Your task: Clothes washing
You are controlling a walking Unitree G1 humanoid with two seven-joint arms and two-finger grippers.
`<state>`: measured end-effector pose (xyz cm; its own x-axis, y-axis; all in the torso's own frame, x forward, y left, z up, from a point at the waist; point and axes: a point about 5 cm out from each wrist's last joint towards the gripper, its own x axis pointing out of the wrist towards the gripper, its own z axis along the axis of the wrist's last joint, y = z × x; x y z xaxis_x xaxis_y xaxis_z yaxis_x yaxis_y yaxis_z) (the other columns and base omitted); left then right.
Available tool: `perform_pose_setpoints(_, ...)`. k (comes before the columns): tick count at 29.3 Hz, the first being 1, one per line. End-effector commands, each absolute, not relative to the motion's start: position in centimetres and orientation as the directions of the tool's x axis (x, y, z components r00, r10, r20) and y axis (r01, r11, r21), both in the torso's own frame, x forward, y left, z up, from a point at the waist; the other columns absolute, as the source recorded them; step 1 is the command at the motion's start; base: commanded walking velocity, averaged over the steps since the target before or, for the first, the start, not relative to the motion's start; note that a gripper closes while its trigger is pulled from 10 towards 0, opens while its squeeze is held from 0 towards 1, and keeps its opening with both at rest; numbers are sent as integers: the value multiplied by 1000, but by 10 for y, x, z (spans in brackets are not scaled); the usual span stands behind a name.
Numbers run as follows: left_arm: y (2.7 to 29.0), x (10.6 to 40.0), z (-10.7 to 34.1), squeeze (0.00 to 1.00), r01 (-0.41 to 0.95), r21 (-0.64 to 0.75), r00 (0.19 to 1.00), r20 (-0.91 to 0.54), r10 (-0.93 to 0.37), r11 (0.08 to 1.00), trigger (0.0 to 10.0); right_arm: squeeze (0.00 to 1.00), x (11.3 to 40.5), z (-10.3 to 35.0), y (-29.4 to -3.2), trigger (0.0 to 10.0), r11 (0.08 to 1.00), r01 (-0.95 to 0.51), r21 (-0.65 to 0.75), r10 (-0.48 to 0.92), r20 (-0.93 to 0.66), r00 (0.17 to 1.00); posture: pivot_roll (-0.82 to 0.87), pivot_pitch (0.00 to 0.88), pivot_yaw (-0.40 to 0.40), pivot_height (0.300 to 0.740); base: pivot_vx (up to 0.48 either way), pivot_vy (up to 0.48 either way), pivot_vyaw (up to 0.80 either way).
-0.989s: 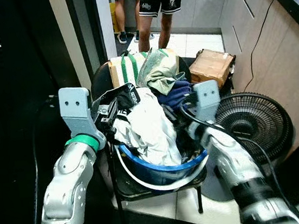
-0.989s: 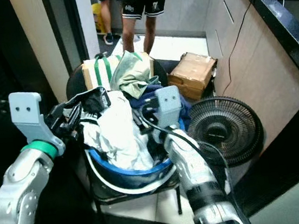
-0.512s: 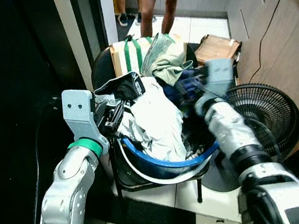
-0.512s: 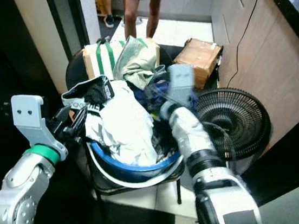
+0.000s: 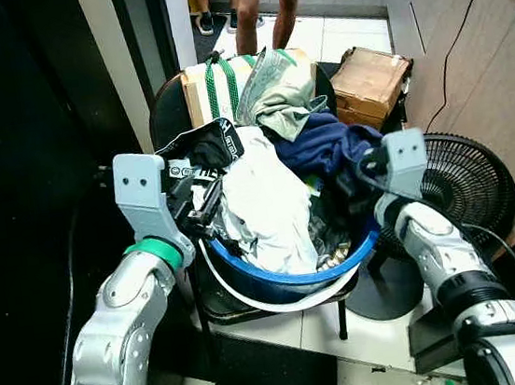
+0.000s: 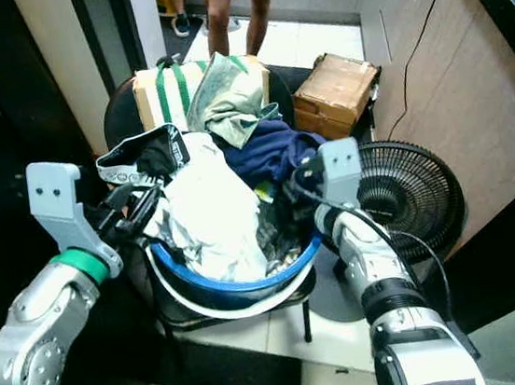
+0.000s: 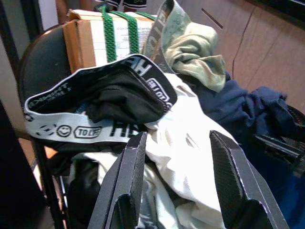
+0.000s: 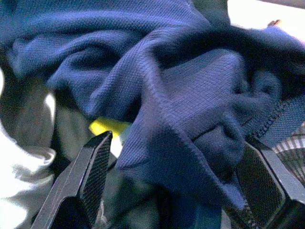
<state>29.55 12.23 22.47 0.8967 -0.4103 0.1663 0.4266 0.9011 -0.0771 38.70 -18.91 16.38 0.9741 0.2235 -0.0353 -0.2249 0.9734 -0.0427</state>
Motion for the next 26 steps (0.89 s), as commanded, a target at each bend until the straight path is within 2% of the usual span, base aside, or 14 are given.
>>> perform_pose_setpoints(1, 120, 293, 225, 0, 442, -78, 890, 163, -425, 894, 10000, 31, 383, 150, -191, 10000, 970, -239, -43, 234, -100, 967, 82, 197, 42, 740, 0, 0, 0)
perform_pose_setpoints(2, 119, 293, 225, 0, 448, -79, 887, 164, -431, 891, 10000, 0, 380, 146, -192, 10000, 961, -271, -63, 261, -136, 956, 78, 194, 46, 740, 0, 0, 0)
perform_pose_setpoints(4, 118, 293, 225, 0, 451, -81, 885, 166, -435, 889, 10000, 0, 379, 145, -193, 10000, 951, -300, -75, 286, -155, 946, 77, 192, 46, 740, 0, 0, 0)
perform_pose_setpoints(5, 117, 293, 226, 0, 453, -82, 884, 169, -435, 888, 10000, 0, 377, 144, -193, 8745, 944, -320, -80, 305, -161, 939, 75, 189, 45, 740, 0, 0, 0)
perform_pose_setpoints(6, 117, 293, 226, 0, 453, -82, 884, 169, -435, 888, 10000, 0, 377, 144, -193, 8745, 944, -320, -80, 305, -161, 939, 75, 189, 45, 740, 0, 0, 0)
perform_pose_setpoints(7, 117, 293, 226, 0, 452, -82, 884, 172, -434, 888, 10000, 0, 377, 145, -194, 2314, 942, -324, -81, 310, -154, 938, 75, 187, 44, 740, 0, 0, 0)
perform_pose_setpoints(8, 117, 294, 227, 0, 450, -83, 885, 174, -432, 889, 10000, 0, 377, 147, -194, 0, 941, -330, -75, 318, -138, 938, 75, 185, 43, 740, 0, 0, 0)
perform_pose_setpoints(16, 119, 294, 227, 0, 445, -84, 887, 178, -426, 892, 10000, 0, 379, 153, -194, 0, 946, -320, -51, 314, -103, 944, 75, 185, 43, 740, 0, 0, 0)
perform_pose_setpoints(17, 120, 294, 228, 0, 445, -91, 887, 181, -425, 891, 10000, 0, 379, 158, -190, 10000, 934, -355, -21, 353, -73, 933, 76, 183, 42, 740, 0, 0, 0)
perform_pose_setpoints(21, 120, 293, 228, 0, 458, -103, 881, 187, -435, 883, 10000, 0, 373, 166, -179, 10000, 862, -508, 10, 508, -36, 861, 77, 181, 41, 740, 0, 0, 0)
perform_pose_setpoints(22, 120, 293, 228, 0, 458, -103, 881, 187, -435, 883, 10000, 0, 373, 166, -179, 10000, 862, -508, 10, 508, -36, 861, 77, 181, 41, 740, 0, 0, 0)
perform_pose_setpoints(23, 119, 292, 228, 0, 464, -102, 878, 187, -441, 880, 10000, 459, 370, 164, -177, 10000, 844, -536, 17, 537, -46, 843, 77, 181, 41, 740, 0, 0, 0)
perform_pose_setpoints(26, 119, 292, 228, 0, 466, -100, 877, 186, -444, 879, 10000, 459, 369, 163, -176, 10000, 834, -551, 23, 551, -53, 833, 77, 181, 41, 740, 0, 0, 0)
